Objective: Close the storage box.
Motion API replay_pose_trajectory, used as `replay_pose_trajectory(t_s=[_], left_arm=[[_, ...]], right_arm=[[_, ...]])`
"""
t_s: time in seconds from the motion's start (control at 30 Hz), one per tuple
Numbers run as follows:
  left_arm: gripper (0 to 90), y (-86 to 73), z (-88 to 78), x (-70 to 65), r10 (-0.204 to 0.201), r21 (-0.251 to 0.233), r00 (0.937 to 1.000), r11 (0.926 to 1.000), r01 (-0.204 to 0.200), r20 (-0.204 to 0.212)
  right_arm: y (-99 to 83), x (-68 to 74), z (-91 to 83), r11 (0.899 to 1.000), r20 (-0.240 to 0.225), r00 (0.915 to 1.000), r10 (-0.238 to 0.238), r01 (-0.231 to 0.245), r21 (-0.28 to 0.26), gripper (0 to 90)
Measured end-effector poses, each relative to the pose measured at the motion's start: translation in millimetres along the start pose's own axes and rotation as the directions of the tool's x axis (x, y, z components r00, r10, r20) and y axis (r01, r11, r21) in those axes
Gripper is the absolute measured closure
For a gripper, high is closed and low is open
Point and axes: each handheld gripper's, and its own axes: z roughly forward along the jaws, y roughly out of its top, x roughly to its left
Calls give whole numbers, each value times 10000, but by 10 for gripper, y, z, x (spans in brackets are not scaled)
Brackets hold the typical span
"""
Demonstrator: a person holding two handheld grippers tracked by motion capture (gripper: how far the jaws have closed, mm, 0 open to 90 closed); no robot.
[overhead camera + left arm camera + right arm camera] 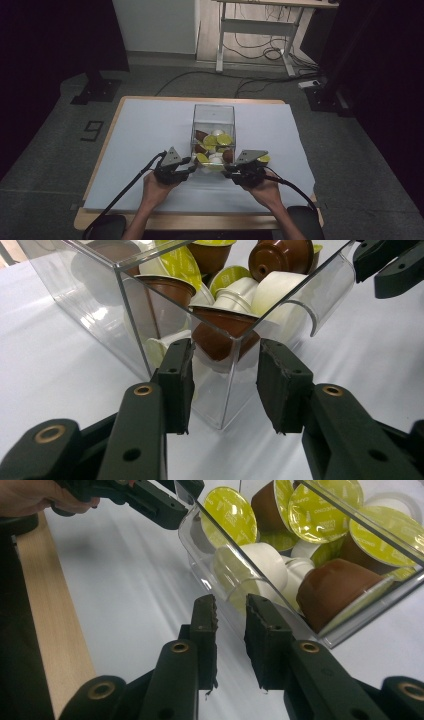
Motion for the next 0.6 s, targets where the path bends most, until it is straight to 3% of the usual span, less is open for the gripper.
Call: replay_pose_trajectory(t_s=[0.27,0.6], left_arm=[[583,-5,4,-2,53,84,10000,10000,-53,-15],[574,-23,18,-4,145,266,9999,9995,-143,-51]], right_arm=[[42,23,70,9999,251,9996,-162,160,64,802],[55,33,95,9995,342,9990,-283,278,159,799]])
